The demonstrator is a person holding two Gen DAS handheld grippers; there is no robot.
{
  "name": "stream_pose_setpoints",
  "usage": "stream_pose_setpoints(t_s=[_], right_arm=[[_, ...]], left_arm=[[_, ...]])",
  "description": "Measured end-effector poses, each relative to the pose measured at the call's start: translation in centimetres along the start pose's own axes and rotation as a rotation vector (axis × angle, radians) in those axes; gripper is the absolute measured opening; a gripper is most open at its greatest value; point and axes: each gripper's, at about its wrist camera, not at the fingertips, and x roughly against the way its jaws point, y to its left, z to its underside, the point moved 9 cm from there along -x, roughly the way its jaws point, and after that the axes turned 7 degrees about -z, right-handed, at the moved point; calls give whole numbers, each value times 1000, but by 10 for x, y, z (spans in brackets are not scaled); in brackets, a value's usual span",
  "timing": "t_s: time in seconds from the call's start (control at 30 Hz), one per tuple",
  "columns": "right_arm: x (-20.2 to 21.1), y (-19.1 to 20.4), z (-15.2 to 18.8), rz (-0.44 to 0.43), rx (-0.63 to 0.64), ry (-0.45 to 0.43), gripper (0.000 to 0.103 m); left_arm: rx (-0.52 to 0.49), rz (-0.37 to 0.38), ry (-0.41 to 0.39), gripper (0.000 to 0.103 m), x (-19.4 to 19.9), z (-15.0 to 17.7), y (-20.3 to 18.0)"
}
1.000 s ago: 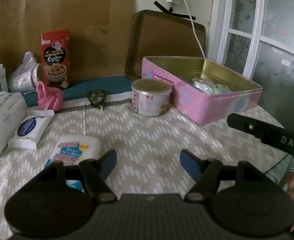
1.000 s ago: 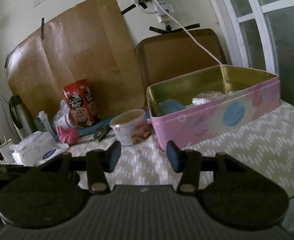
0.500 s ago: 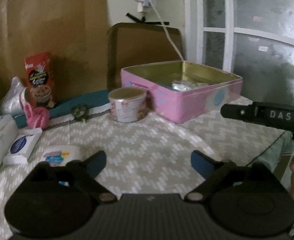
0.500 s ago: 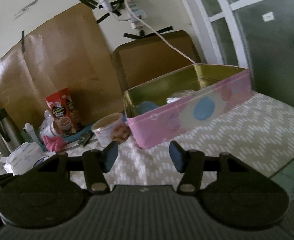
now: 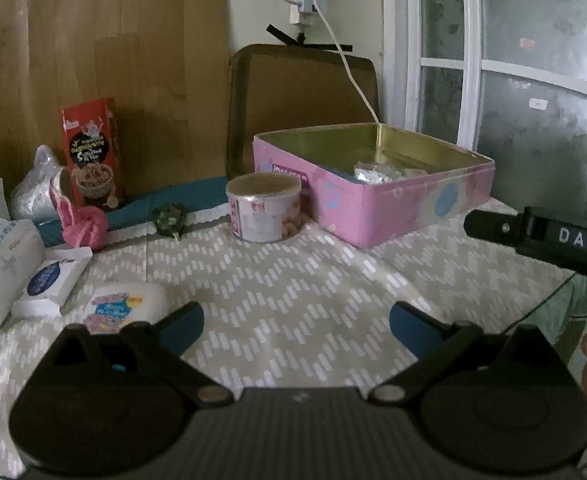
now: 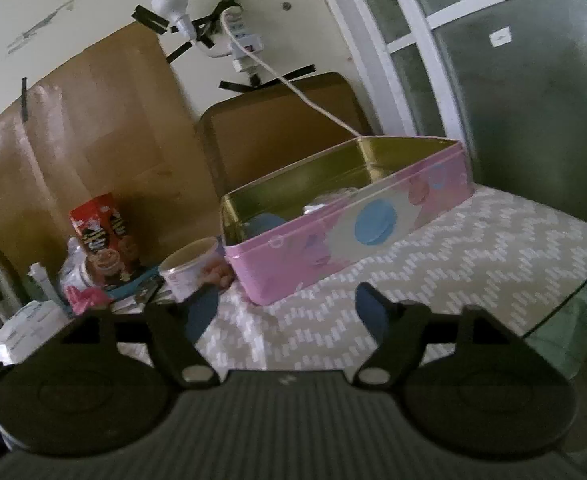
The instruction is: Organize soft objects
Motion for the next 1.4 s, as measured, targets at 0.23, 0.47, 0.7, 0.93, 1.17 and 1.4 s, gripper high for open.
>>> stream_pose_setpoints(t_s=[0.23,0.47,0.7,0.93,1.17,1.4], right_arm=[[3,0,-2,-5,3,-21,83],[3,-1,-2,-7,-4,-25,83],[0,-1,-1,-15,2,-16,83],[-1,-3,-1,-18,1,-11,83],[-1,-4,0,-18,1,-10,83],[-1,-3,-1,-17,0,-11,83]], left_arm=[[-10,30,29,103,-1,5,-8],[-29,33,37,102,-2,6,-12],[-37,27,49,102,-4,8,-12],[-44,26,54,101,-5,8,-13],[-52,27,53,100,-5,9,-14],[-53,25,52,100,-4,9,-15]])
